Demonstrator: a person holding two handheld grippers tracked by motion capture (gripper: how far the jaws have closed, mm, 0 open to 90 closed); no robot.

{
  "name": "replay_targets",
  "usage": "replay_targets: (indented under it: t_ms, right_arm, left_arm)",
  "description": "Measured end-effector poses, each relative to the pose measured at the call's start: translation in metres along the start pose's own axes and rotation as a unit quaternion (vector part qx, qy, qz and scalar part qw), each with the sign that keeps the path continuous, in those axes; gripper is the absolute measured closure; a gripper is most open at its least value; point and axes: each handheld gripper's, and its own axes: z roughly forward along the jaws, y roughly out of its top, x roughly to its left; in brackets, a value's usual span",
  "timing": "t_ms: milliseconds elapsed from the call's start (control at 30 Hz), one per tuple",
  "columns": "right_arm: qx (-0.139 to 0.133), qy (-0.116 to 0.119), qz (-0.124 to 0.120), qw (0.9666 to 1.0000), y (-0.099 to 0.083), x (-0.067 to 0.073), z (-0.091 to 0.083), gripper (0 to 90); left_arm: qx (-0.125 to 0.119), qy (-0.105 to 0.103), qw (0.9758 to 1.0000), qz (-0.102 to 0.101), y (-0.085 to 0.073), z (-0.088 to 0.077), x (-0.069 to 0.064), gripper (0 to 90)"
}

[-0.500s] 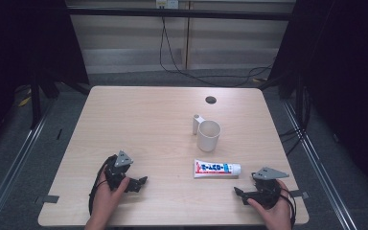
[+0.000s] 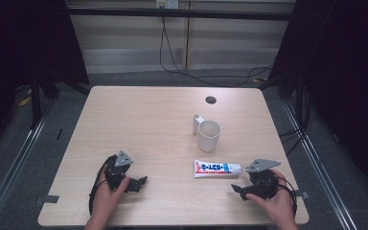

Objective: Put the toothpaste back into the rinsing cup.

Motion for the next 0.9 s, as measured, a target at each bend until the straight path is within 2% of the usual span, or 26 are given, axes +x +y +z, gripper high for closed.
replay_targets:
  t_ms: [67, 100, 233, 300, 333, 567, 800, 900]
  right_arm:
    - [0.005, 0.007, -0.008, 0.9999, 0.005, 0.000, 0.000, 16.2]
    - [0.007, 0.015, -0.026, 0.9995, 0.014, 0.000, 0.000, 16.2]
    - [0.012, 0.020, -0.043, 0.9988, 0.026, 0.001, 0.002, 16.2]
    - [0.023, 0.026, -0.060, 0.9976, 0.038, 0.004, 0.005, 16.2]
    - [0.023, 0.026, -0.060, 0.9976, 0.038, 0.004, 0.005, 16.2]
    - [0.045, 0.037, -0.101, 0.9932, 0.061, 0.008, 0.017, 16.3]
    - [0.052, 0.051, -0.113, 0.9910, 0.078, 0.010, 0.025, 17.7]
    - [0.064, 0.057, -0.124, 0.9885, 0.084, 0.012, 0.030, 17.8]
  left_arm:
    - [0.000, 0.000, 1.0000, 0.000, 0.000, 0.000, 0.000, 0.0]
    - [0.000, 0.000, 1.0000, 0.000, 0.000, 0.000, 0.000, 0.0]
    - [0.000, 0.000, 1.0000, 0.000, 0.000, 0.000, 0.000, 0.0]
    - [0.000, 0.000, 1.0000, 0.000, 0.000, 0.000, 0.000, 0.0]
    - [0.000, 0.000, 1.0000, 0.000, 0.000, 0.000, 0.000, 0.0]
    - [0.000, 0.000, 1.0000, 0.001, 0.000, 0.000, 0.000, 0.0]
    - [-0.001, 0.000, 1.0000, 0.001, 0.000, 0.000, 0.000, 0.0]
    - [-0.001, -0.001, 1.0000, 0.001, 0.000, 0.000, 0.000, 0.0]
